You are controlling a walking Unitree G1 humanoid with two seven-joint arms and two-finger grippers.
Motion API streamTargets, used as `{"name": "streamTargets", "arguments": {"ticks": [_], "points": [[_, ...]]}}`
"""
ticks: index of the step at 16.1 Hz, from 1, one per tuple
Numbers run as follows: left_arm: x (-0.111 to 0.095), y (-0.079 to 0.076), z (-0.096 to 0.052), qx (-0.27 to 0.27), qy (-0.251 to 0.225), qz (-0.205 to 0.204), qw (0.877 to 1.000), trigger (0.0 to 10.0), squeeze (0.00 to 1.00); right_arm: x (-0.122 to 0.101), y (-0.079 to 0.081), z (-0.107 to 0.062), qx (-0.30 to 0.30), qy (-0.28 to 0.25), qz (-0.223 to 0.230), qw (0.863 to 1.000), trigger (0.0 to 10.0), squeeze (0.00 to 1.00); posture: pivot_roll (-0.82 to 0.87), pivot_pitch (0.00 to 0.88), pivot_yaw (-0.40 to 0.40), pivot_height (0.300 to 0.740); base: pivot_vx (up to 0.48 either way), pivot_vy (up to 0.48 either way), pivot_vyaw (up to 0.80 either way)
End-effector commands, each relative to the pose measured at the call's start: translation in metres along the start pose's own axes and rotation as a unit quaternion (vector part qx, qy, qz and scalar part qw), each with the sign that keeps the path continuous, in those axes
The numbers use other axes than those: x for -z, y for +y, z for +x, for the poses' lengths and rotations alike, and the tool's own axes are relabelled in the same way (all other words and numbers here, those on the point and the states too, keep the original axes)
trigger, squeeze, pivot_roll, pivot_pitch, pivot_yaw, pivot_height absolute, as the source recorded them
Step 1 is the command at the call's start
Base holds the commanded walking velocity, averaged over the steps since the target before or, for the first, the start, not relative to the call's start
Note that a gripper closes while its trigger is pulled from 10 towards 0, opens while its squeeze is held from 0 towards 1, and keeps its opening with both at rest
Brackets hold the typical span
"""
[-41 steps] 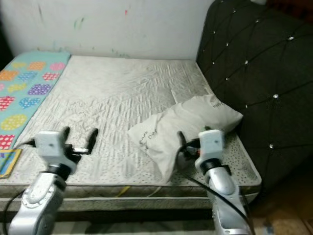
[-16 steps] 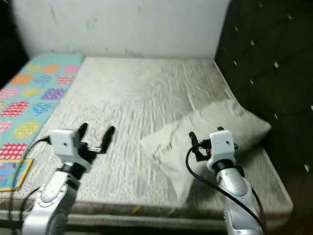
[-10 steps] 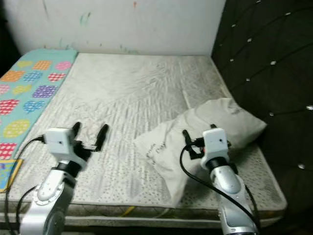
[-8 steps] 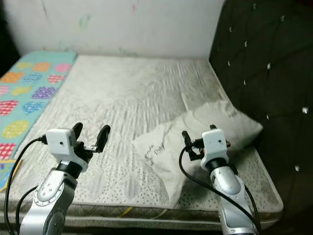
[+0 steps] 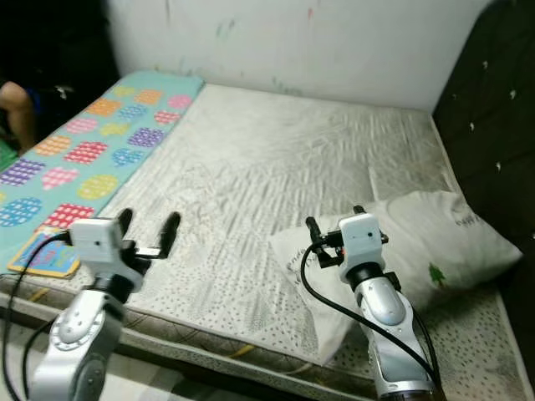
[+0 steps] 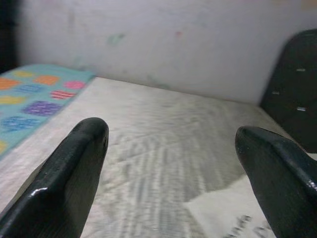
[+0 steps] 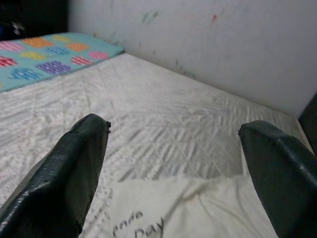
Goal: Clean up the room
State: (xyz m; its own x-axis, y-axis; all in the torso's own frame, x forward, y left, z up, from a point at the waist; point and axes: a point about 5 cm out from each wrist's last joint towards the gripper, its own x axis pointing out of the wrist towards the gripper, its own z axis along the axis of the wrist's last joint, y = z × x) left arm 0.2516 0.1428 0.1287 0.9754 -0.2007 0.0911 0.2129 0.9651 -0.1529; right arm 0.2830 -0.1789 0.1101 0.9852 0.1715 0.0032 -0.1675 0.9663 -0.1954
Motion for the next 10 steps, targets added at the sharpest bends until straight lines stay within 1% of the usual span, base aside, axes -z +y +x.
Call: {"name": "streamTargets", "arguments": {"ticks": [1, 4, 5, 9, 10], "points": [[-0.0021, 0.0005, 0.0011, 0.002, -0.005, 0.003, 1.000, 10.0, 0.00, -0.0012, -0.0035, 0.0003, 0.006, -0.003, -0.002, 1.000, 10.0, 0.00, -0.07, 0.000, -0.024, 0.740, 0.000, 0.000, 0.00], [-0.0026, 0.0004, 0.0019, 0.005, -0.007, 0.002, 1.000, 10.0, 0.00, -0.0004, -0.0058, 0.0009, 0.015, 0.001, 0.005, 1.000, 10.0, 0.00, -0.07, 0.000, -0.022, 0.740, 0.000, 0.000, 0.00], [-0.0023, 0.0007, 0.0022, 0.003, -0.005, 0.002, 1.000, 10.0, 0.00, 0.0023, -0.0071, 0.0006, 0.022, 0.013, 0.010, 1.000, 10.0, 0.00, -0.07, 0.000, -0.022, 0.740, 0.000, 0.000, -0.80], [-0.0019, 0.0002, 0.0028, 0.004, -0.005, 0.001, 1.000, 10.0, 0.00, 0.0010, -0.0073, 0.0007, 0.020, 0.005, 0.004, 1.000, 10.0, 0.00, -0.07, 0.000, -0.021, 0.740, 0.000, 0.000, -0.80], [-0.0019, 0.0000, 0.0030, 0.005, -0.005, 0.001, 1.000, 10.0, 0.00, 0.0008, -0.0074, 0.0008, 0.020, 0.004, 0.005, 1.000, 10.0, 0.00, -0.07, 0.000, -0.022, 0.740, 0.000, 0.000, 0.00]]}}
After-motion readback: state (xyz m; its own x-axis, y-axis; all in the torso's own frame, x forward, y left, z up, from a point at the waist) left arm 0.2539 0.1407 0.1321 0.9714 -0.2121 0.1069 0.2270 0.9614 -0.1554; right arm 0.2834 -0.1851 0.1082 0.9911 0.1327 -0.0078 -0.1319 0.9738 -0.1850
